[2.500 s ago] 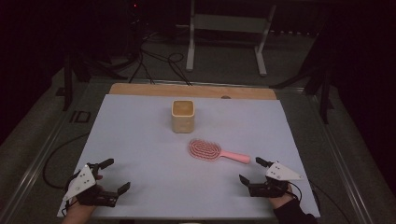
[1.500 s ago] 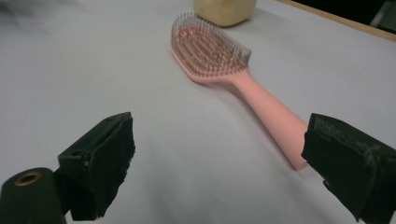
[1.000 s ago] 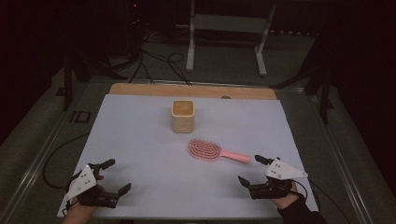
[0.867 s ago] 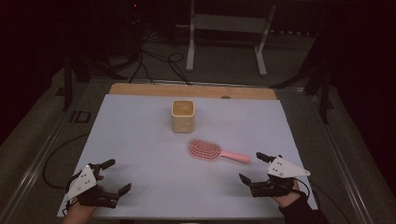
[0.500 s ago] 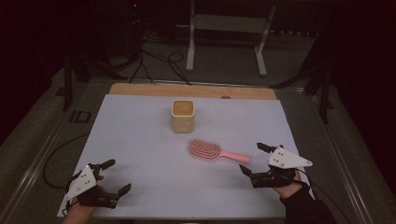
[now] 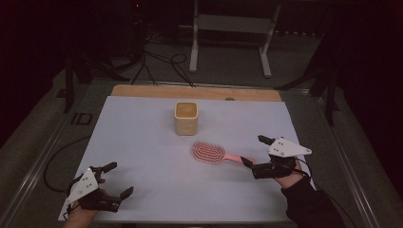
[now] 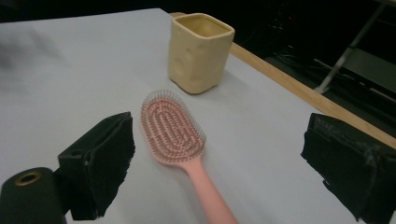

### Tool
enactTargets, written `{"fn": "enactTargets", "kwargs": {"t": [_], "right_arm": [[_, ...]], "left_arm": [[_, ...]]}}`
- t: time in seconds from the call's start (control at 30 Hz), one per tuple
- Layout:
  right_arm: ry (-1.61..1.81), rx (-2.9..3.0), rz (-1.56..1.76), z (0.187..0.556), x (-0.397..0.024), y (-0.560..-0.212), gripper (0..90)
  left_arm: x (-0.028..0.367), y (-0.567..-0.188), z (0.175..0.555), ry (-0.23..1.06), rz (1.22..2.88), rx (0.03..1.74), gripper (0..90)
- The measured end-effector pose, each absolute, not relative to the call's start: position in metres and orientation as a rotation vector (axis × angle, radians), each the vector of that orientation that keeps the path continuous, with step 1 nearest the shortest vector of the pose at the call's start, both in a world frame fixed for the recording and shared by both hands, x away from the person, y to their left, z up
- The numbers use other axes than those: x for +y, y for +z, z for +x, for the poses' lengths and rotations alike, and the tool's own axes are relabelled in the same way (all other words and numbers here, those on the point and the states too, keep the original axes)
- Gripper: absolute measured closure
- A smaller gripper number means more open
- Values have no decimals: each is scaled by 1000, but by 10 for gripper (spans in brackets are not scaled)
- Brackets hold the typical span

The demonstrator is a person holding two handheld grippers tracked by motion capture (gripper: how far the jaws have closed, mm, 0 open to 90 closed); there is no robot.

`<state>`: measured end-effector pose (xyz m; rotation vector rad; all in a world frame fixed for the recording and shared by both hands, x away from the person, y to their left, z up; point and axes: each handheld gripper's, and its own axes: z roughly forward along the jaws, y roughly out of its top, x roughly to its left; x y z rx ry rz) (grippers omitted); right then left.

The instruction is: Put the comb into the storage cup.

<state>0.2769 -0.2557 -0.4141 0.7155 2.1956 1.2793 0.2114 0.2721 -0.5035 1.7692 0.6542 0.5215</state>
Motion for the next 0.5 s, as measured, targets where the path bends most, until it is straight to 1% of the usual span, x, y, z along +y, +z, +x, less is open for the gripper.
{"fn": "enactTargets", "kwargs": {"t": [0.5], "right_arm": [[1267, 2190, 756, 308, -261, -427, 88]], "left_arm": [[272, -504, 212, 521, 1767, 656, 0]]}}
